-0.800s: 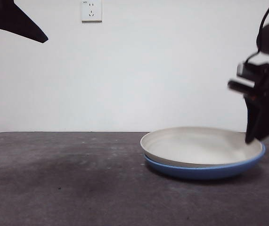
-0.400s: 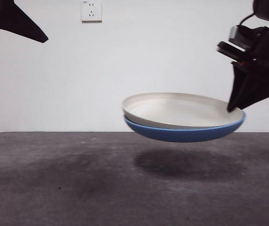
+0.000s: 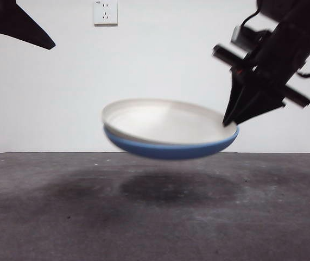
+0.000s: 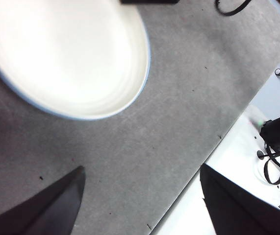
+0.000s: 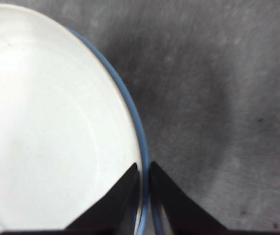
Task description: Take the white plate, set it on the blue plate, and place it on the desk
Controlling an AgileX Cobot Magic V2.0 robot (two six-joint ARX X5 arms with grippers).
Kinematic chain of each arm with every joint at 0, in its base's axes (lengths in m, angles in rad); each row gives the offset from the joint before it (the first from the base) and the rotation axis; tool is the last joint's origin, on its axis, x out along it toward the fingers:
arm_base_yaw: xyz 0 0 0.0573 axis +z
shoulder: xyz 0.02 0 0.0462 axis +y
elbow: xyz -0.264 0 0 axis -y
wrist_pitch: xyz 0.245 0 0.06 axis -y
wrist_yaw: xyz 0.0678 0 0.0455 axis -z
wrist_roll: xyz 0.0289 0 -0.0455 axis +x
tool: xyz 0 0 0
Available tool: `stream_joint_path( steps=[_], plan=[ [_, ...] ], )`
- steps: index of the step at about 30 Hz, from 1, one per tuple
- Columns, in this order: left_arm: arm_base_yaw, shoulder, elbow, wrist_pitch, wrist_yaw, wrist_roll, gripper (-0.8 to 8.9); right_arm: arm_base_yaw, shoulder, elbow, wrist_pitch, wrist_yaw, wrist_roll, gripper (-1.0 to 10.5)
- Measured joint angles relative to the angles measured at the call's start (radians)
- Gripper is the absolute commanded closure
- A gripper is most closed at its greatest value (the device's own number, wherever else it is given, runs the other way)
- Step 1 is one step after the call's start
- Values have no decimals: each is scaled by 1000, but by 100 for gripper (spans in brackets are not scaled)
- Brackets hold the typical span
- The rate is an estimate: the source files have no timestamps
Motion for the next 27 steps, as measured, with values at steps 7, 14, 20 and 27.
stream_joint_path(
  steps=[7,14,20,27],
  plan=[
    [0,0,0,0,0,0,439,30,102,0,81,19,48,933],
    [0,0,0,0,0,0,439,35,216,2,117,20,85,933],
    [0,0,0,0,0,0,440,35,239,5,132,19,93,933],
    [0,0,0,0,0,0,439,37,240,8,134,19,95,762]
  ],
)
